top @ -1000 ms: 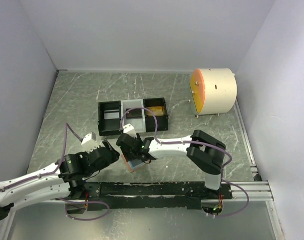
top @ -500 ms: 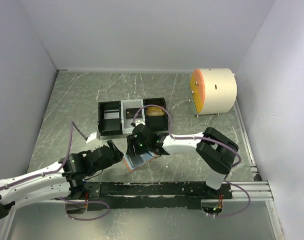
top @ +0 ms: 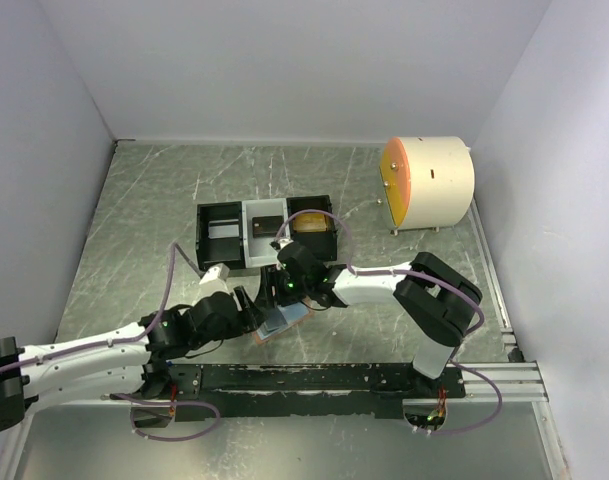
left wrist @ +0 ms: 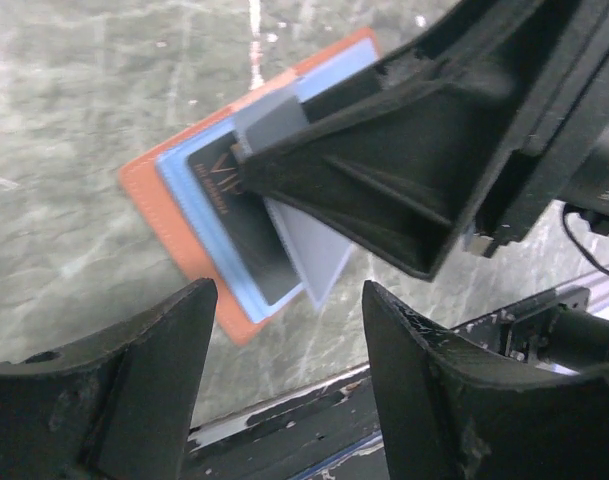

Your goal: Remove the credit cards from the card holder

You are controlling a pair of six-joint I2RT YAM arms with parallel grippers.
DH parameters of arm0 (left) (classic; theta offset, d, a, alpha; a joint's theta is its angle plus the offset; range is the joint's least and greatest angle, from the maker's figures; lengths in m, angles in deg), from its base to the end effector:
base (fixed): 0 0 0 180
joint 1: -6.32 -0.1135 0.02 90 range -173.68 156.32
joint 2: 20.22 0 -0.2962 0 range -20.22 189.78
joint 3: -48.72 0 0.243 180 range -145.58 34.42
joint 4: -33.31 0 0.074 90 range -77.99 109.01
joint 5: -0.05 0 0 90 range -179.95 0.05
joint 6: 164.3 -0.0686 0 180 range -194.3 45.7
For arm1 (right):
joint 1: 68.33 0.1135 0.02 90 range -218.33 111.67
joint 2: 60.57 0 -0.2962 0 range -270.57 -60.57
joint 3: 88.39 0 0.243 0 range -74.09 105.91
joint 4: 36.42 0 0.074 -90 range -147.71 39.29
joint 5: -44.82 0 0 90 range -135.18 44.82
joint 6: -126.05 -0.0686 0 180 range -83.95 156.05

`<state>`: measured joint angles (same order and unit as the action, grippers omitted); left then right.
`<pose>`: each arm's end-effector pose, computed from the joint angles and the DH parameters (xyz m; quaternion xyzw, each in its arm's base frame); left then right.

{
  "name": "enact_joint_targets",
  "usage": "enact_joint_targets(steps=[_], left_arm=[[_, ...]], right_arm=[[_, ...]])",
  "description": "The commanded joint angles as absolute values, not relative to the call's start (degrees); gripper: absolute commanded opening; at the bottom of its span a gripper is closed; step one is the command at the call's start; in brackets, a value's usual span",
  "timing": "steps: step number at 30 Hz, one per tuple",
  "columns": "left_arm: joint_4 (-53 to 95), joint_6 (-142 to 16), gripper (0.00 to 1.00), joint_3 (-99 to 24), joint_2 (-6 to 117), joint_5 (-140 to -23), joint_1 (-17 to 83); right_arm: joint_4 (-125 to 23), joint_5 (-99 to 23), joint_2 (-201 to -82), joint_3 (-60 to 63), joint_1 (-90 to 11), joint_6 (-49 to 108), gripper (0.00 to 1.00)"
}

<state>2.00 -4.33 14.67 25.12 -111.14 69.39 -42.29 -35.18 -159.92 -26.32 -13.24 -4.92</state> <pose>0.0908 -0.1240 0.1832 -0.1279 0.8940 -0.2953 0.3118 0.1990 0.3059 0.1618 -0.1467 0.9029 0.3479 0.2054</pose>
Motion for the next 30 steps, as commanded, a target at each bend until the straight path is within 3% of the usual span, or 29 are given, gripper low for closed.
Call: enact_joint_targets(steps=[1, 11, 24, 30], left_arm=[[15.26, -6.54, 0.70, 15.76, 28.29, -106.92, 69.34], [28.58, -2.37, 0.60, 20.35, 37.49, -106.96, 69.26], [33.45, -4.81, 0.33, 17.99, 42.36, -106.47, 69.23], [33.29, -5.06, 0.44, 17.30, 42.38, -106.59, 69.25]], right_arm=[[-45.64, -33.74, -161.92, -28.24, -13.14, -5.38, 0.53], [-44.57, -32.86, -162.35, -28.67, -13.21, -6.16, 0.52], [-45.13, -32.10, -160.98, -27.96, -13.24, -6.31, 0.54], [-48.53, -33.31, -156.23, -26.29, -14.26, -5.61, 0.66]])
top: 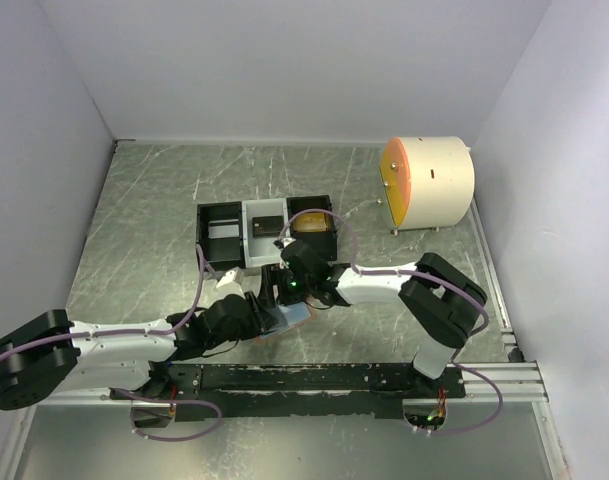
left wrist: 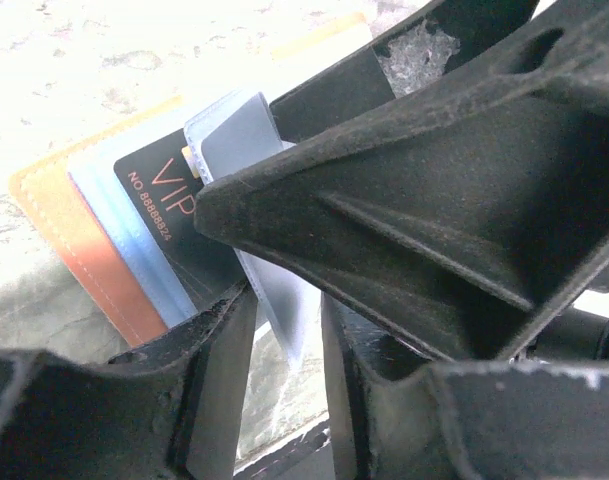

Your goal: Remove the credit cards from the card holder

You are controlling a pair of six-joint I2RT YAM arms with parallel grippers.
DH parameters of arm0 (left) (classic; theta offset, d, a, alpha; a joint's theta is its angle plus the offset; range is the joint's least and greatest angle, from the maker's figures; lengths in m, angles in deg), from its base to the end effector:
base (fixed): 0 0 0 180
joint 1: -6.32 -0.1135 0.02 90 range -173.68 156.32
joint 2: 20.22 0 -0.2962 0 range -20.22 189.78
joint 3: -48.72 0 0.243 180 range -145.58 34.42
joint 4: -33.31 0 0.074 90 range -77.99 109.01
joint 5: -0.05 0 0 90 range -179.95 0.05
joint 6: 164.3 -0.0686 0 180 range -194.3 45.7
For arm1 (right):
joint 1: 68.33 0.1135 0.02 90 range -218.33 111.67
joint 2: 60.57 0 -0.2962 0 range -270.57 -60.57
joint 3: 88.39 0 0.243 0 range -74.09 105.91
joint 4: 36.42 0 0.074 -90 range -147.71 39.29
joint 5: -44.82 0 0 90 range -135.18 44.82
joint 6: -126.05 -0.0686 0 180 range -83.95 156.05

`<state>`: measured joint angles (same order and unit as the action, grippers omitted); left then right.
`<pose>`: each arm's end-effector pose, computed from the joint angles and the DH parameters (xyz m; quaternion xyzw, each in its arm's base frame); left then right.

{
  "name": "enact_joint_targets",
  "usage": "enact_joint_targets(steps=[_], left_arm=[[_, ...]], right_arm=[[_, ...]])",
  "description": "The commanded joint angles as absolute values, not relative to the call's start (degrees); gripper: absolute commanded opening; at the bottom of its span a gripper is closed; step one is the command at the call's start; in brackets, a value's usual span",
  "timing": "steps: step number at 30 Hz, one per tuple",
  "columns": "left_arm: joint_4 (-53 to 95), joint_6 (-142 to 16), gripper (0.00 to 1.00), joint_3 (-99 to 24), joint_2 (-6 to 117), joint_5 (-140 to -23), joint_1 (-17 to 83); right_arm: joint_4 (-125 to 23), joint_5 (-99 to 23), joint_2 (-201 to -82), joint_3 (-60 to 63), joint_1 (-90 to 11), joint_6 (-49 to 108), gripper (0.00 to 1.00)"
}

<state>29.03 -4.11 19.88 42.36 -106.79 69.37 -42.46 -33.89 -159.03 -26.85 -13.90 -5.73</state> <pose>0.1064 -0.1654 0.1554 -0.1194 0.8835 -0.3457 0.2928 0.1992 0.3016 0.1642 -0.1395 0.9026 0.3558 0.1981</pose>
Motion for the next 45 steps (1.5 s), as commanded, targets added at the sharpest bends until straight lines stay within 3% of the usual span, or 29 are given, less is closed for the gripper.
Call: enact_joint_targets(steps=[1, 23, 34, 45], left_arm=[[33.52, -5.31, 0.45, 17.14, 42.69, -106.45, 69.25], [38.37, -9.95, 0.55, 5.32, 62.05, -99.00, 69.21], [33.90, -12.52, 0.72, 2.31, 60.86, -100.22, 69.26], [33.49, -15.40, 0.74, -2.53, 64.04, -100.13, 69.25]], right_arm=[[-49.10, -33.27, -155.54, -25.87, -14.46, -5.34, 0.67], [-61.41, -47.69, -137.26, -30.67, -19.48, -3.23, 0.72], [-61.08, -48.37, -133.39, -33.29, -20.40, -4.73, 0.72], [-62.30, -50.27, -131.53, -34.08, -21.61, -4.56, 0.72]])
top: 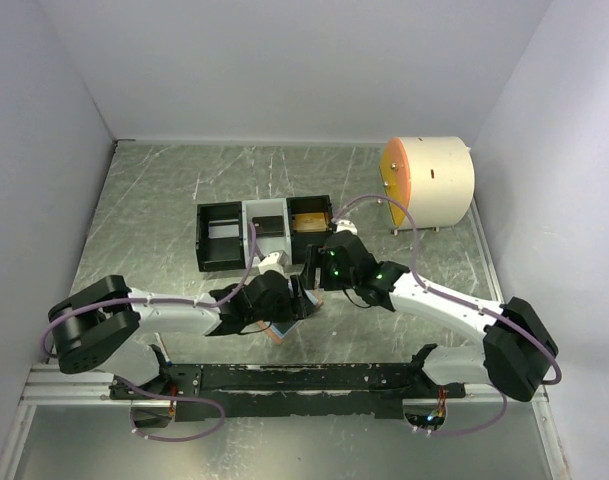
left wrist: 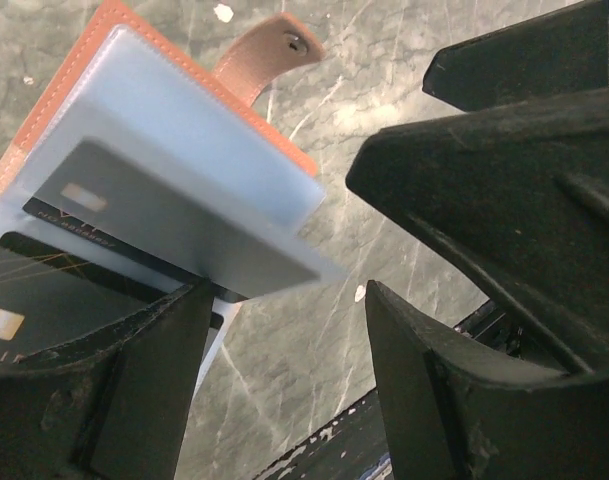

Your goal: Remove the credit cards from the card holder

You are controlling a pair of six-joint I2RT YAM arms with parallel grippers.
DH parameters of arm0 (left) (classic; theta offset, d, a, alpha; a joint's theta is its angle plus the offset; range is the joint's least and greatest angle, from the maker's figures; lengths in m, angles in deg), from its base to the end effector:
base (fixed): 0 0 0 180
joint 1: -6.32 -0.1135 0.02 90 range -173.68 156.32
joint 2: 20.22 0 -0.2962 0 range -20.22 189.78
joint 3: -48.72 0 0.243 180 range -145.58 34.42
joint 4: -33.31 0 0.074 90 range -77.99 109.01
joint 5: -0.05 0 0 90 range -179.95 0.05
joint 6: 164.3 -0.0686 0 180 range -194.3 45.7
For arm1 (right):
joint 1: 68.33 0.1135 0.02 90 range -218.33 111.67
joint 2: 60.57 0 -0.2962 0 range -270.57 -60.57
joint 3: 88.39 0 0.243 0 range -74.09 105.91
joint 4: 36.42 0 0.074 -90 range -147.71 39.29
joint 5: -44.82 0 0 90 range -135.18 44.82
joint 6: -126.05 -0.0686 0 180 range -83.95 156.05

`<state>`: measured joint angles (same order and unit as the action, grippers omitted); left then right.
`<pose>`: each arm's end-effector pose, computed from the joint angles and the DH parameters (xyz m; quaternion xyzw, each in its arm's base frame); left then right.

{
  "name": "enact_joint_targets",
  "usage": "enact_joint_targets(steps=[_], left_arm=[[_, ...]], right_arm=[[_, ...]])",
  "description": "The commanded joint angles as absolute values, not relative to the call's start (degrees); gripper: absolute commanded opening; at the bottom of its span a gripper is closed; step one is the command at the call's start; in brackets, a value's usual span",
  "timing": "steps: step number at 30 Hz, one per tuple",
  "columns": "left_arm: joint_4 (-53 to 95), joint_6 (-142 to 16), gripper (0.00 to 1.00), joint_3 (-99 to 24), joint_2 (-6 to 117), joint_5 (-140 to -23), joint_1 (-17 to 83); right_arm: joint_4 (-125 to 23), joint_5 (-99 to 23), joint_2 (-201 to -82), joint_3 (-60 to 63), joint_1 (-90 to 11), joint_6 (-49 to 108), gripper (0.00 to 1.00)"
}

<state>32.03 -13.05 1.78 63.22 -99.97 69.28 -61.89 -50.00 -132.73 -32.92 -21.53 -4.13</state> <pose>0.1440 -0.2559 0.1765 -0.0251 0.8950 -0.3508 0.2744 0.1873 0.1911 0.2301 -0.0357 0.9128 0.2509 0.3204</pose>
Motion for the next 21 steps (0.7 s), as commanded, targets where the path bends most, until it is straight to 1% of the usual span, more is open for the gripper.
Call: enact_joint_targets(steps=[1, 6, 9, 12, 17, 21], left_arm=[[33.06, -15.49, 0.74, -3.08, 64.23, -100.14, 69.25], [28.62, -15.22, 0.73, -3.92, 63.10, -100.81, 69.27], [28.42, -14.26, 0.73, -1.25, 58.54, -101.70, 69.34], [25.68, -13.27, 0.73, 1.59, 52.46, -104.01, 69.33], [14.96, -10.61, 0.71, 4.64, 42.85, -107.21, 69.28], [8.59, -7.22, 0.70, 7.75, 36.39, -108.07, 69.30]], right_arm=[[-62.50, -50.35, -131.34, -34.18, -21.80, -4.62, 0.72], [-61.91, -49.43, -129.67, -34.96, -22.53, -4.66, 0.72], [-56.79, -43.82, -129.16, -36.75, -22.57, -3.90, 0.71], [-51.54, -36.31, -131.06, -37.84, -22.62, -3.91, 0.64], [-43.00, -26.84, -134.41, -40.06, -22.25, -5.08, 0.54], [-40.49, -23.84, -137.46, -39.66, -20.21, -4.64, 0.47]])
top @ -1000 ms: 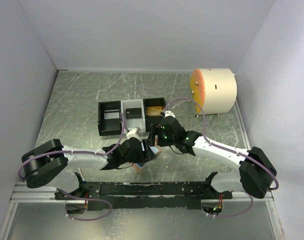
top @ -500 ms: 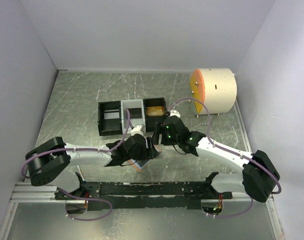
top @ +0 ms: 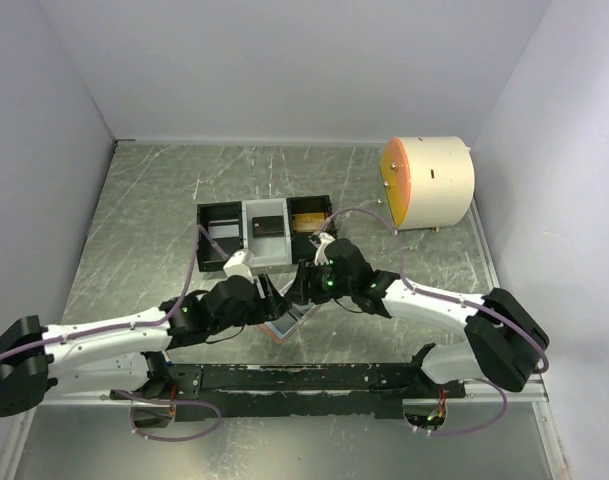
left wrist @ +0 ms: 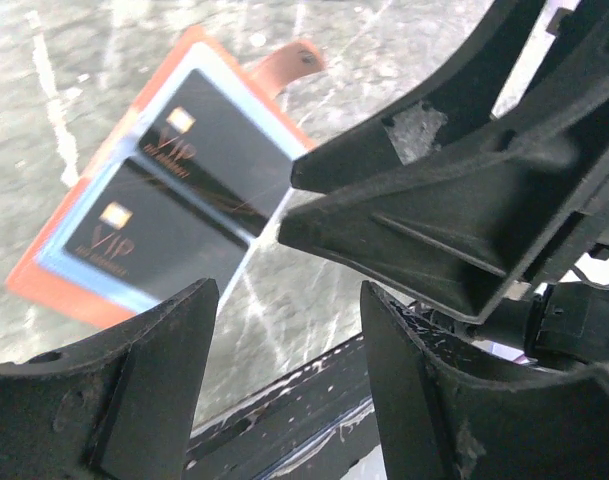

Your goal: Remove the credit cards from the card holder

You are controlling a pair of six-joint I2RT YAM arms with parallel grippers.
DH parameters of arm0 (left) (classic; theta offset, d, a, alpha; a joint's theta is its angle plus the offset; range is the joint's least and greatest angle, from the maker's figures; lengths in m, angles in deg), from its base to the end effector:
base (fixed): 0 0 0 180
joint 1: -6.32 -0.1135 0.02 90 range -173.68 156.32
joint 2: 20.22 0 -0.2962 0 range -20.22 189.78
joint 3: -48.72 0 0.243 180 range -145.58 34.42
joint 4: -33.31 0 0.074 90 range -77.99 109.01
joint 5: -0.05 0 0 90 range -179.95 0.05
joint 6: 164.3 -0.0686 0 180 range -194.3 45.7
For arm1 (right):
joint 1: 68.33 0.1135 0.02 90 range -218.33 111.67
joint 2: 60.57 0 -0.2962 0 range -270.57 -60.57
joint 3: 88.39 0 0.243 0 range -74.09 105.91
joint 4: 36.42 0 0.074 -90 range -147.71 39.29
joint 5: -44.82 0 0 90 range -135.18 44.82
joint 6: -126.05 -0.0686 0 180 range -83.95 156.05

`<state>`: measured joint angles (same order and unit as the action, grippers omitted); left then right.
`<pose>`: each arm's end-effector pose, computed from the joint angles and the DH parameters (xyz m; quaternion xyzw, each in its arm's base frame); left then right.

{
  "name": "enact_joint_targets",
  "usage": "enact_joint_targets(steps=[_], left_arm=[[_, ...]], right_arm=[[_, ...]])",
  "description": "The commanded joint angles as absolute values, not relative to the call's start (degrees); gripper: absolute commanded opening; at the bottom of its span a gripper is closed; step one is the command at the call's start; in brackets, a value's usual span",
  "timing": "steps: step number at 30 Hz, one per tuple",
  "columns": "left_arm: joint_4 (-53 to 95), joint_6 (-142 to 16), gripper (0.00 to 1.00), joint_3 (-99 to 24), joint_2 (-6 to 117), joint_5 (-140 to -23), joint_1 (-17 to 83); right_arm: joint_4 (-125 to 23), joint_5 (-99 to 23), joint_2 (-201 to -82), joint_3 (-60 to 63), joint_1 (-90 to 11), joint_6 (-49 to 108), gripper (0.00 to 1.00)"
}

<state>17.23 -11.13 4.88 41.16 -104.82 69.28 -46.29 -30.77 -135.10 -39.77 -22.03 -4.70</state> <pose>0.1187 -0.1939 0.2226 -0.0627 0.8739 -0.3659 0.3139 0.1766 0.2095 0.2107 -0.0998 0.8793 0.3923 0.2509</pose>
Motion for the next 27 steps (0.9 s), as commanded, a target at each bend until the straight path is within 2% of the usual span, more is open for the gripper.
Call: enact_joint_targets(steps=[1, 4, 10, 19, 27], left_arm=[[7.21, -6.11, 0.70, 8.68, 35.06, -108.22, 69.32], [4.64, -4.47, 0.70, 10.63, 31.54, -108.68, 69.29], [4.15, -4.43, 0.70, 11.42, 30.71, -108.45, 69.27], [9.66, -6.55, 0.69, 10.01, 39.57, -104.02, 69.25], [13.90, -5.47, 0.65, 9.19, 46.43, -102.18, 69.25]], right_arm=[[-41.11, -24.08, -138.55, -38.97, -19.56, -4.31, 0.45], [-43.24, -25.96, -141.86, -37.51, -18.14, -4.11, 0.41], [-45.77, -28.08, -147.67, -35.72, -17.62, -1.99, 0.42], [-52.14, -38.06, -150.18, -32.88, -17.97, 1.07, 0.44], [-49.01, -34.08, -149.97, -35.69, -17.97, 0.68, 0.45]])
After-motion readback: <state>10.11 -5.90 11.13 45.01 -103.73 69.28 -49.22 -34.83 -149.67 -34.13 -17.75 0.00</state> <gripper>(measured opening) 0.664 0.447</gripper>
